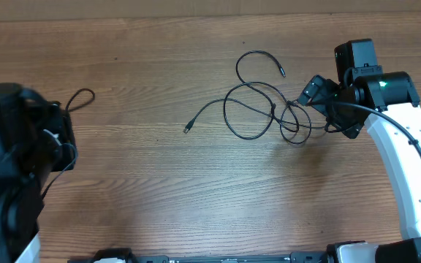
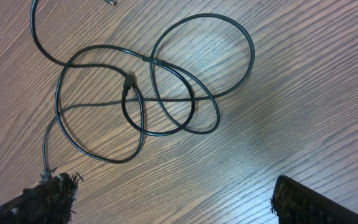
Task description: Untangle cables
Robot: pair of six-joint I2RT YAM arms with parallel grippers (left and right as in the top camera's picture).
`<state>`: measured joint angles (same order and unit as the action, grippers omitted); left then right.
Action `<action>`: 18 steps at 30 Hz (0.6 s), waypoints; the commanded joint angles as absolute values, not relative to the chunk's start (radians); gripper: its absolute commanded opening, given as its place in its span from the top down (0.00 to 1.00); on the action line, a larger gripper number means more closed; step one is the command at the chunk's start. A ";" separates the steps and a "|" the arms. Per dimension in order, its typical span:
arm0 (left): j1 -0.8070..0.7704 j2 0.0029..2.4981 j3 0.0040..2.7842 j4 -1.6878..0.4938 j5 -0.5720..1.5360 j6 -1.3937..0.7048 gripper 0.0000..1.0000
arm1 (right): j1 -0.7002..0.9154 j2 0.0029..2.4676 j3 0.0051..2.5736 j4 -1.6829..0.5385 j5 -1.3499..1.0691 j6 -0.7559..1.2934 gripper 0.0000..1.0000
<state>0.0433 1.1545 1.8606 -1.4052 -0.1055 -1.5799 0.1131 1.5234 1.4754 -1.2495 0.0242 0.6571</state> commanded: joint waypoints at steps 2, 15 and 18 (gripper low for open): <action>0.045 1.147 1.960 -1.401 -0.090 -1.611 0.95 | 0.118 1.525 1.491 -1.254 0.020 0.653 0.00; 0.046 1.146 2.170 -1.501 -0.260 -1.624 0.96 | 0.118 1.549 1.425 -1.241 0.021 0.653 0.00; 0.046 1.146 2.209 -1.568 -0.415 -1.632 0.96 | 0.118 1.549 1.380 -1.222 0.020 0.653 0.00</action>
<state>0.0433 1.1519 2.1632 -1.5349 -0.2127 -1.6173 0.1131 1.5406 1.4235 -1.2339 0.0231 0.6567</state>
